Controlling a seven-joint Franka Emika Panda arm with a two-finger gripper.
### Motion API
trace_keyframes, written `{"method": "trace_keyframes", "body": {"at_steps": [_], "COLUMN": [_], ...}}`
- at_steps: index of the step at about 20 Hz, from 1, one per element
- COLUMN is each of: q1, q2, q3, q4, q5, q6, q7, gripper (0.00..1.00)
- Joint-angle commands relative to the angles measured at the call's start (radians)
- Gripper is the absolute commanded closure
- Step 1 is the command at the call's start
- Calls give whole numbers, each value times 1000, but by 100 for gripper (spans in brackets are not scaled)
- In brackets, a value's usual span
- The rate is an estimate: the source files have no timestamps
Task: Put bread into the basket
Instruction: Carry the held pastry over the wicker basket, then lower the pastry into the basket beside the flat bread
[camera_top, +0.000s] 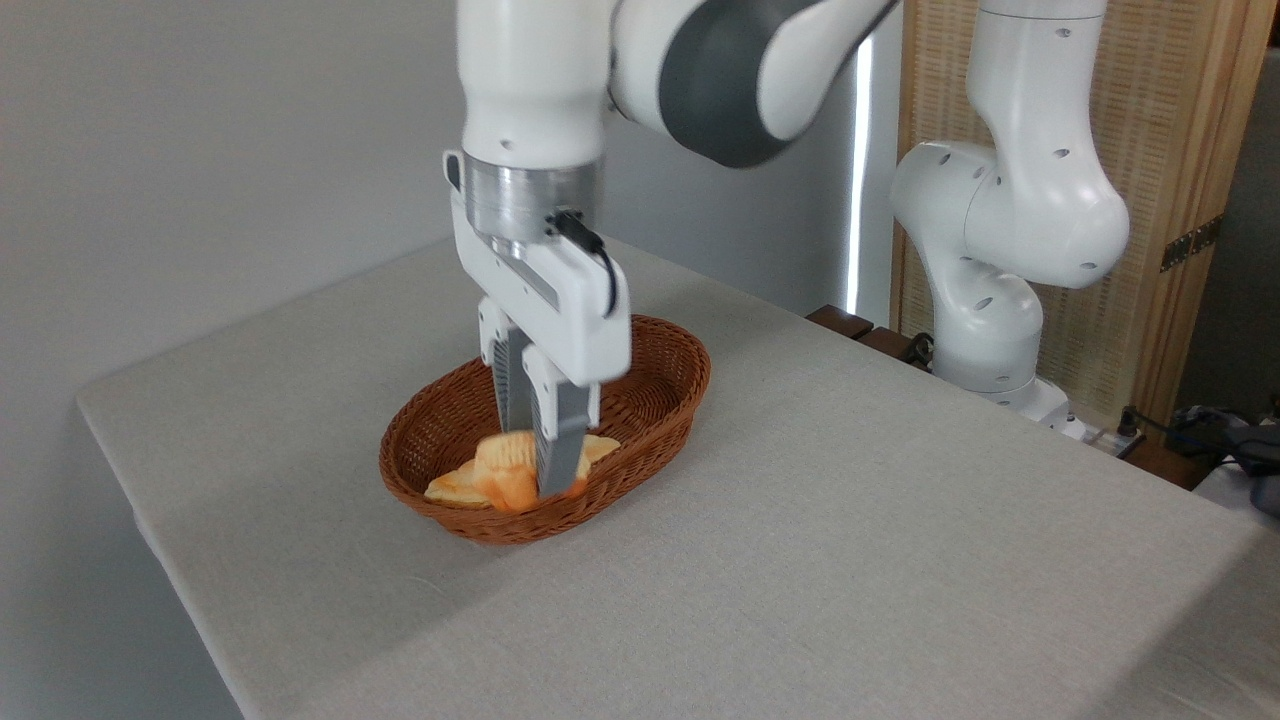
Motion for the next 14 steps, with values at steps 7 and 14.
{"method": "trace_keyframes", "body": {"at_steps": [7,14], "q1": [-3,-3], "q2": [-14,-4], "q3": [-226,-323], "q4": [9,6], "q5": [-14,-4], "q6": [-114,-116], "q7": [-218,-402], "gripper": [39,0]}}
